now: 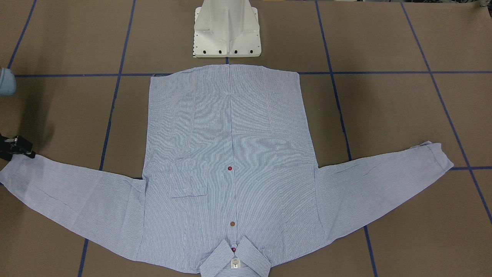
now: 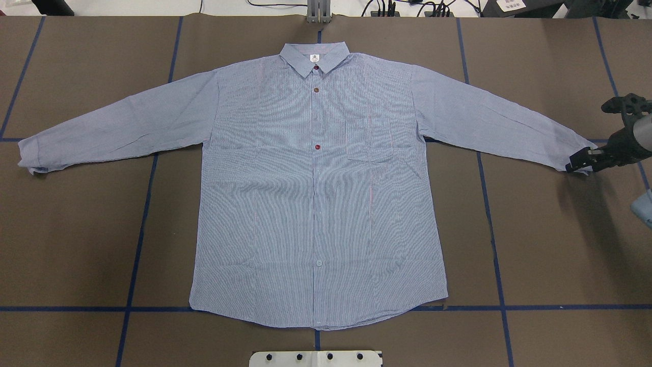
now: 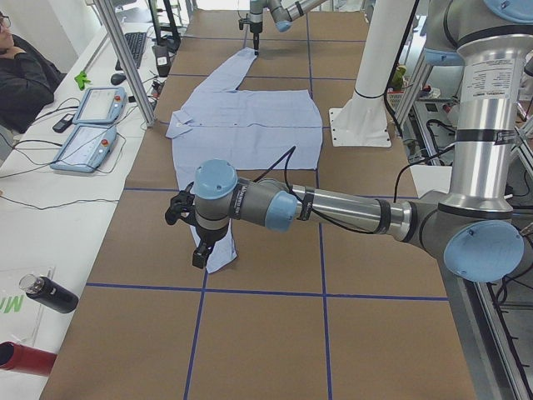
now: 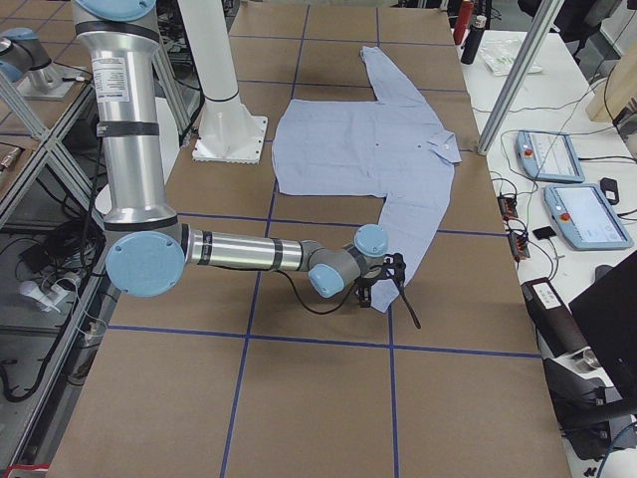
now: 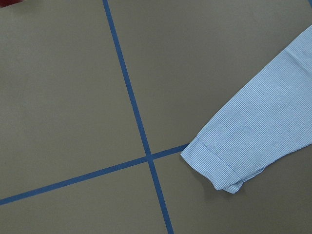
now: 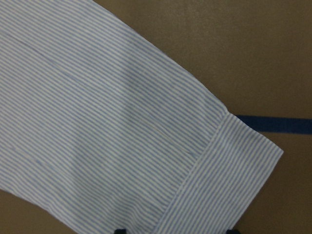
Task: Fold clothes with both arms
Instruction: 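Lower the right gripper to the cuff of the sleeve nearest it and grasp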
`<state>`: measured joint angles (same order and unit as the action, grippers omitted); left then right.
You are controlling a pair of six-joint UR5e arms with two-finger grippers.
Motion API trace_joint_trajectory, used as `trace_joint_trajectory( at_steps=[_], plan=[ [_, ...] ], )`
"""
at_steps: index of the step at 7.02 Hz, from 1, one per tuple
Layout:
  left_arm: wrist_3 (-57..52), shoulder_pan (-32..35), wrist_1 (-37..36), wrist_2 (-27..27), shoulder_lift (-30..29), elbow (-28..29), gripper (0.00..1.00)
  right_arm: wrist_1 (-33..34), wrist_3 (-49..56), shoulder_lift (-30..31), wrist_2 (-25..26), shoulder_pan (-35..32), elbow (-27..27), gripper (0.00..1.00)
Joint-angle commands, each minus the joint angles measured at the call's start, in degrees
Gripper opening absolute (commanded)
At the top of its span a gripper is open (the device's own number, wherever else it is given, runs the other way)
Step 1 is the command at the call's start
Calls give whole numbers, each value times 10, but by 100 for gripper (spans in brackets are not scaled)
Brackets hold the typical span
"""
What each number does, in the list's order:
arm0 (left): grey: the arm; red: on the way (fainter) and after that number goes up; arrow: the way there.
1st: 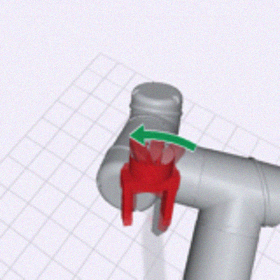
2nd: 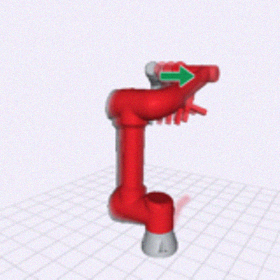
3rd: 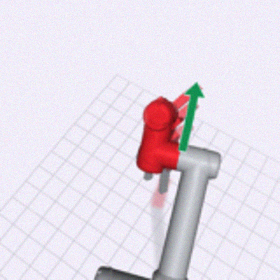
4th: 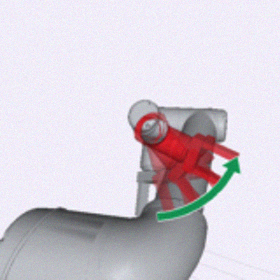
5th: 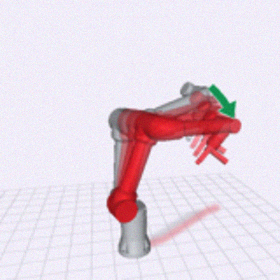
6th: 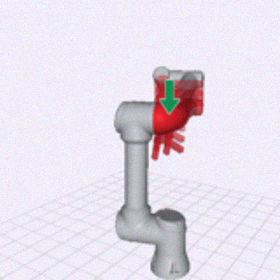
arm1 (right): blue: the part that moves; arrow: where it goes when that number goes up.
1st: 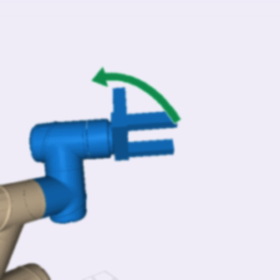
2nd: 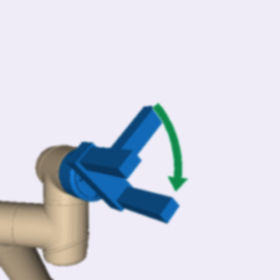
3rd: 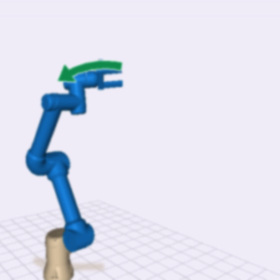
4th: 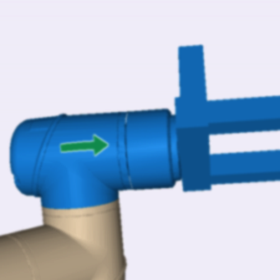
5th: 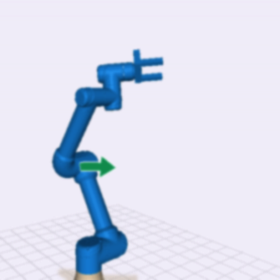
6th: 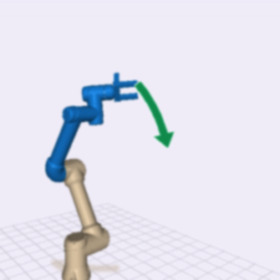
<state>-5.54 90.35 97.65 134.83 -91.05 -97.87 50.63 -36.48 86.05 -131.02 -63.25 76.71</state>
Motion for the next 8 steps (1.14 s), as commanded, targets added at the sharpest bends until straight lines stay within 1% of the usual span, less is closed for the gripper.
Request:
trace_joint_trajectory(
  at_steps=[1,2,3,5,6,7,8],
  plan=[
    [0,0,0,0,0,0,100,1,0,3,0,0,0,66],
    [0,0,0,0,0,-1,100,1,0,4,-1,0,0,63],
    [0,0,0,0,0,-1,100,1,0,4,-2,0,1,53],
    [0,0,0,0,0,-1,100,3,-1,0,-13,-1,8,37],
    [1,0,0,0,0,-1,100,3,-1,-3,-14,-3,11,34],
    [1,0,0,0,0,-1,100,3,-1,-1,-15,-6,19,28],
    [1,0,0,0,0,-1,100,2,-1,2,-15,-6,26,8]
  ],
)
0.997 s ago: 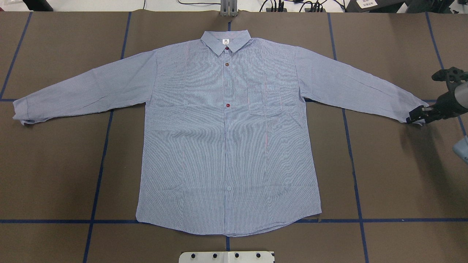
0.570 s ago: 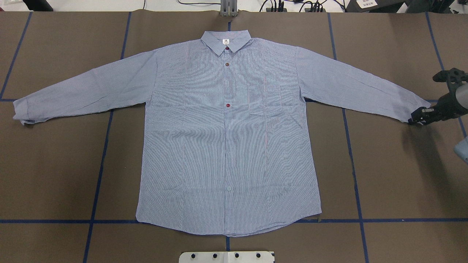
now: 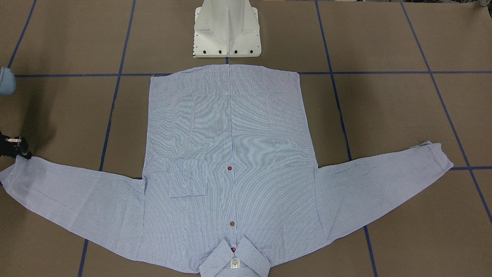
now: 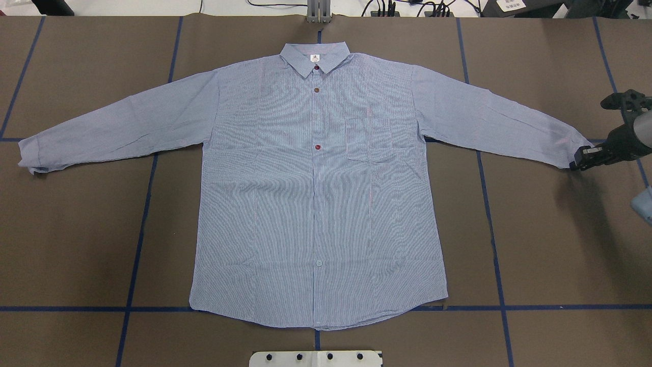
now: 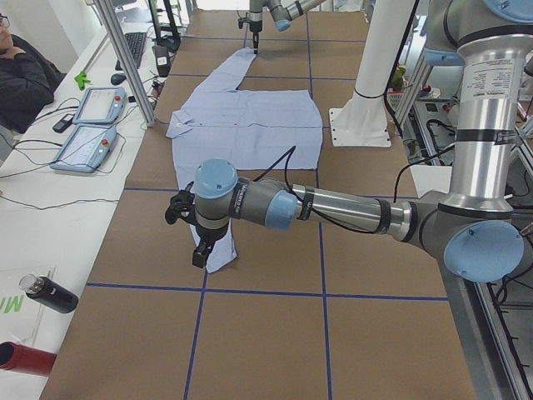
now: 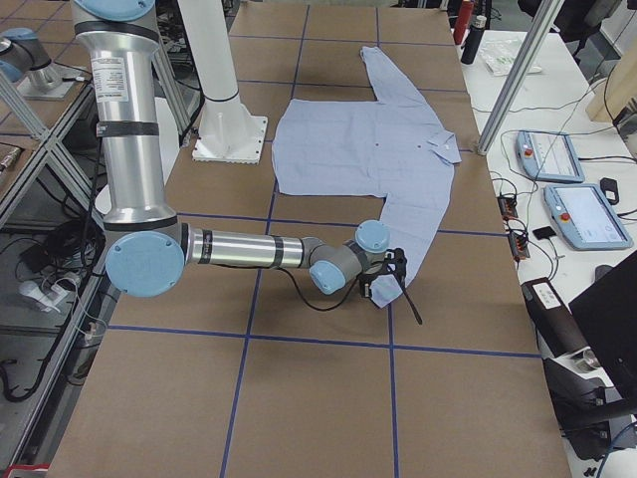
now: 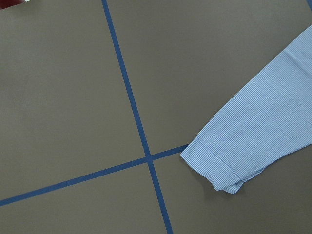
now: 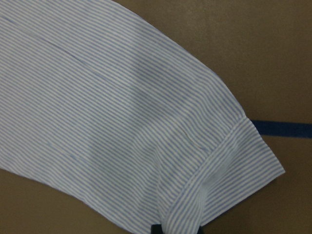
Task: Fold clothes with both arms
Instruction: 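Lower the right gripper to the cuff of the sleeve nearest it and grasp, then lift the grasped sleeve with the right gripper and carry it across the shirt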
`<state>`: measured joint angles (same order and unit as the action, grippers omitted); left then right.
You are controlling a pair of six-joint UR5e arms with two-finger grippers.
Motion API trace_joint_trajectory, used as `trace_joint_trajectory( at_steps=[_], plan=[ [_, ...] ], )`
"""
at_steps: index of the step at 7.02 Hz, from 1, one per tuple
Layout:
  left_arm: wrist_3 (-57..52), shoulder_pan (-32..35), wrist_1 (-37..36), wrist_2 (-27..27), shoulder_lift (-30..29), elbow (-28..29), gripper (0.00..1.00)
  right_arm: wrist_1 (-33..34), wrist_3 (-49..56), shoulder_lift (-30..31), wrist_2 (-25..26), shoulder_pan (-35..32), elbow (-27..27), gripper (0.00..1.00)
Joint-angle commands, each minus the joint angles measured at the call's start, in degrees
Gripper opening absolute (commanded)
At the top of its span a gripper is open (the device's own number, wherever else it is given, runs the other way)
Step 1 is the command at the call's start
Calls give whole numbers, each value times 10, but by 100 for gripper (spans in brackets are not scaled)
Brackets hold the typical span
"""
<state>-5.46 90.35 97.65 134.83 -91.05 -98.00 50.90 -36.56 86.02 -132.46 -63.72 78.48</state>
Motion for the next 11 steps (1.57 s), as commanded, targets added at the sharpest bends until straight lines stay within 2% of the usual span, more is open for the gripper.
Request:
trace_joint_trajectory(
  at_steps=[1,3,6,7,11],
  plan=[
    [0,0,0,-1,0,0,100,-1,0,2,-1,-3,15,0],
    [1,0,0,0,0,0,100,0,1,5,-4,-7,47,0],
    [1,0,0,-1,0,3,100,2,1,-20,-50,-19,111,0],
    [1,0,0,0,0,4,100,1,0,-48,-53,-19,124,0],
    [0,0,-1,0,0,7,100,3,-58,-221,-70,10,116,0]
  ],
)
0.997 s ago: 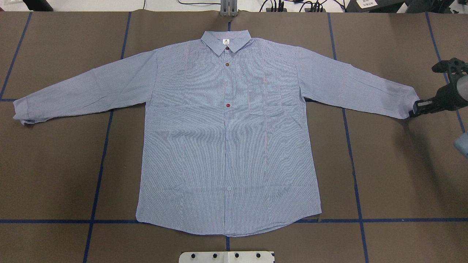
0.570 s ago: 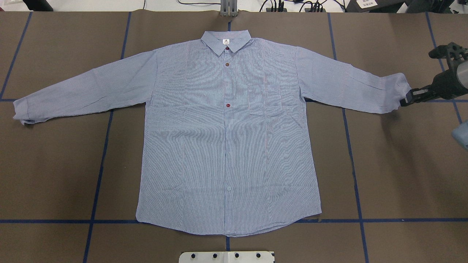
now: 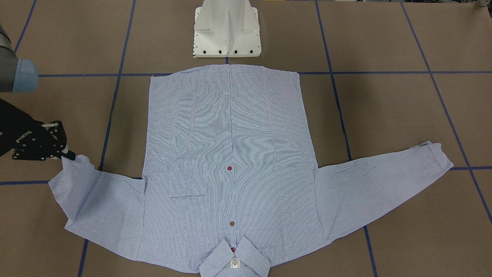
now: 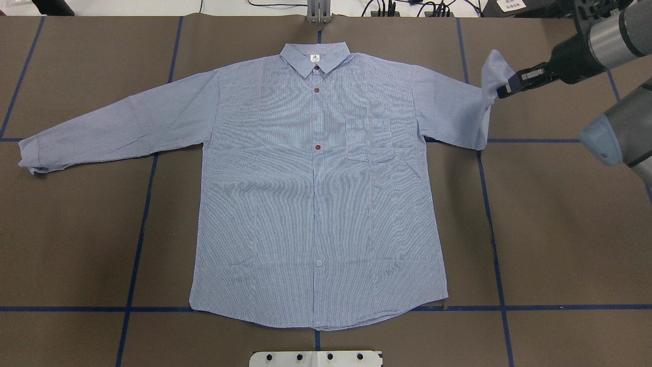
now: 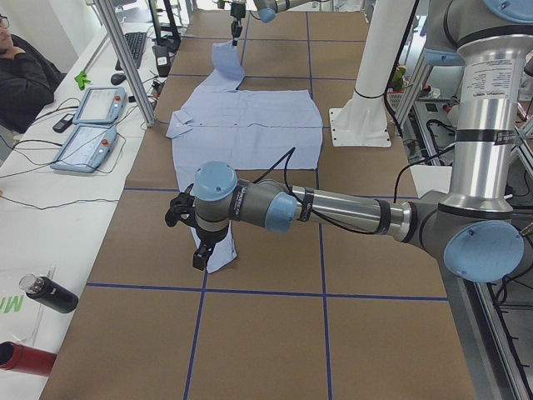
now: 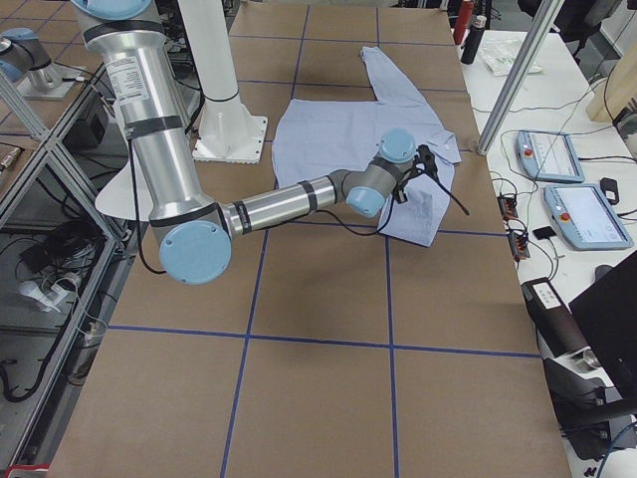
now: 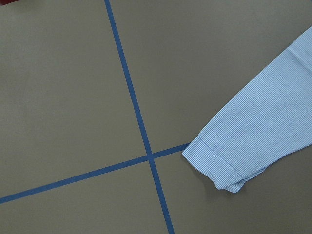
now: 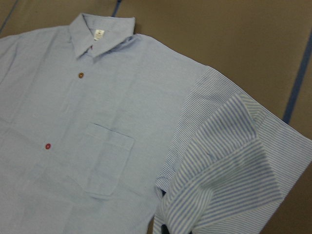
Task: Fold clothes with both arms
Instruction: 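Lift the grasped sleeve with the right gripper and carry it across the shirt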
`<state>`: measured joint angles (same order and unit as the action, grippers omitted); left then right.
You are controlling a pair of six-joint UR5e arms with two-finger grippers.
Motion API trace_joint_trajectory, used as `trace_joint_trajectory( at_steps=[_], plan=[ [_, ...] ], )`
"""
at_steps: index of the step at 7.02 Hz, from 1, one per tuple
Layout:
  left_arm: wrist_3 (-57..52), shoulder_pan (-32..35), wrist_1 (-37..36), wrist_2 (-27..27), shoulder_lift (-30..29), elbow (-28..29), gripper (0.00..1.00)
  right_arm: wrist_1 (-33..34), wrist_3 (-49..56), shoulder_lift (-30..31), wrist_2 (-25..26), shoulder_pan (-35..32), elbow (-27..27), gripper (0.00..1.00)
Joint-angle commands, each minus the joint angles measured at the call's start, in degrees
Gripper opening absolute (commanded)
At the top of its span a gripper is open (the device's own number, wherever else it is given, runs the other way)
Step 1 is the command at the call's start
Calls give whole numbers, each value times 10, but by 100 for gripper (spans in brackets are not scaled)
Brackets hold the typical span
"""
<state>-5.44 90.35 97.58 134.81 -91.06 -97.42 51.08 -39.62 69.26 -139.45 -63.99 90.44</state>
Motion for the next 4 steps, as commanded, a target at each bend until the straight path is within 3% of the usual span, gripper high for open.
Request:
trace_joint_trajectory(
  at_steps=[1,4],
  plan=[
    [0,0,1,-1,0,1,100,1,-50,-86,7,31,-12,0],
    [1,0,0,-1,0,0,100,2,-53,-193,42,66,-70,0]
  ],
)
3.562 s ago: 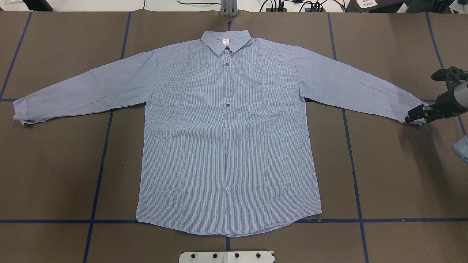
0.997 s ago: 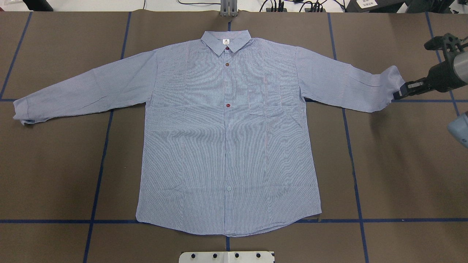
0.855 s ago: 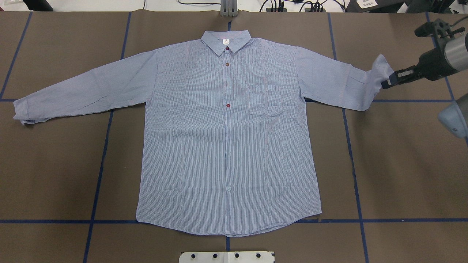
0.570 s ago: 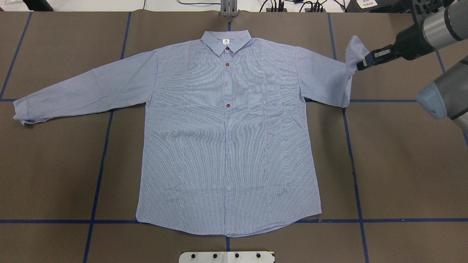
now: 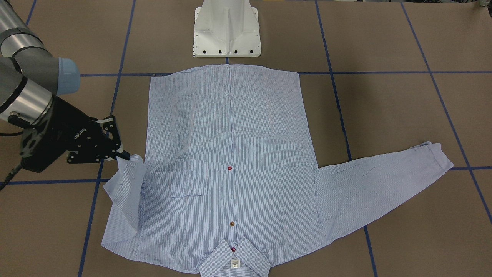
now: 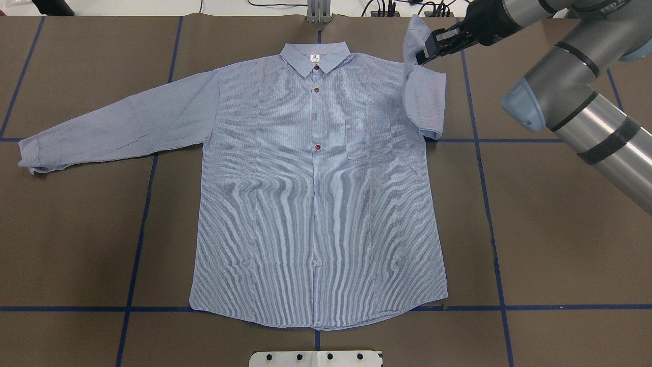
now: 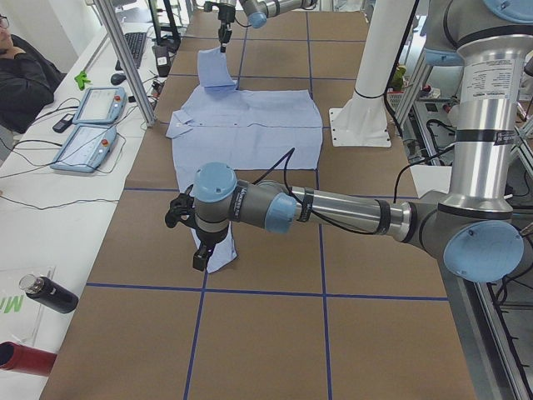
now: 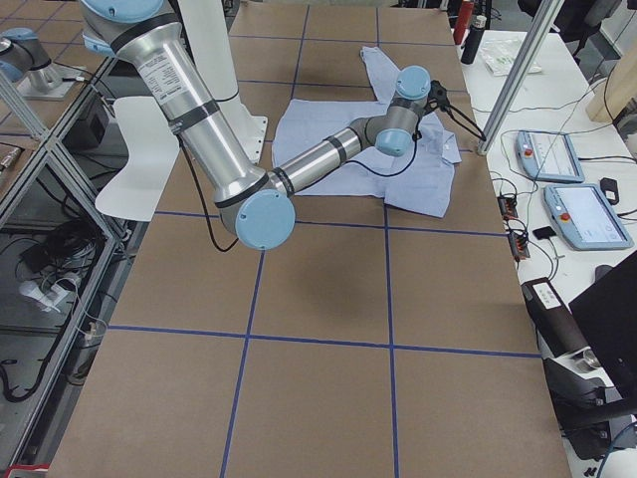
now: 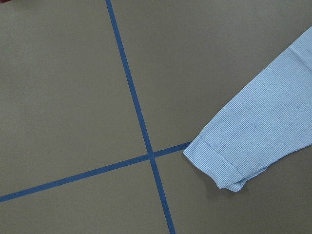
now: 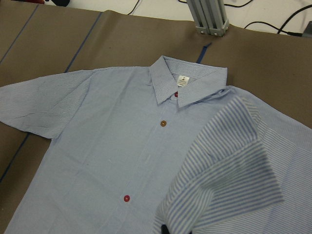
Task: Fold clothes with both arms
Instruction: 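Lift the grasped sleeve with the right gripper and carry it across the shirt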
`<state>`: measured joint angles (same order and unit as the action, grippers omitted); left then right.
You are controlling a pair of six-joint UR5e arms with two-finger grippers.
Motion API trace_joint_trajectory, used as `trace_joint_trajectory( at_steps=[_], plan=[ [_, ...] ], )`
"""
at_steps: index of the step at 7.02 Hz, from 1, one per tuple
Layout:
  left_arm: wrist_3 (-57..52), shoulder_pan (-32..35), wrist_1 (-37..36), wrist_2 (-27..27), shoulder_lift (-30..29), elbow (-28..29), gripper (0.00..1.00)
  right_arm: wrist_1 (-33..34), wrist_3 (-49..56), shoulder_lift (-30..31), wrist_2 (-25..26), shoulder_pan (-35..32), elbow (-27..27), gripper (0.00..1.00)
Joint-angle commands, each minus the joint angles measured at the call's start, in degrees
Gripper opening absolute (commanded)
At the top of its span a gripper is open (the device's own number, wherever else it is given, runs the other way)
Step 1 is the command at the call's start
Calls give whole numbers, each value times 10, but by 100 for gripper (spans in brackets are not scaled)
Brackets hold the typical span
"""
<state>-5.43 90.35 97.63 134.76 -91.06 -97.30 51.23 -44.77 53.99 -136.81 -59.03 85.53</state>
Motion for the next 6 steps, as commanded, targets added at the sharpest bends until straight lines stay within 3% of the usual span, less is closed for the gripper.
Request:
trace_joint_trajectory(
  at_steps=[1,2,4,6],
  plan=[
    [0,0,-1,1,0,0,100,40,-1,-74,34,26,-26,0],
    [0,0,-1,0,1,2,100,72,-1,-97,55,41,-26,0],
    [0,0,-1,0,1,3,100,71,-1,-100,114,78,-28,0],
    [0,0,-1,0,1,5,100,71,0,-102,136,95,-30,0]
  ],
)
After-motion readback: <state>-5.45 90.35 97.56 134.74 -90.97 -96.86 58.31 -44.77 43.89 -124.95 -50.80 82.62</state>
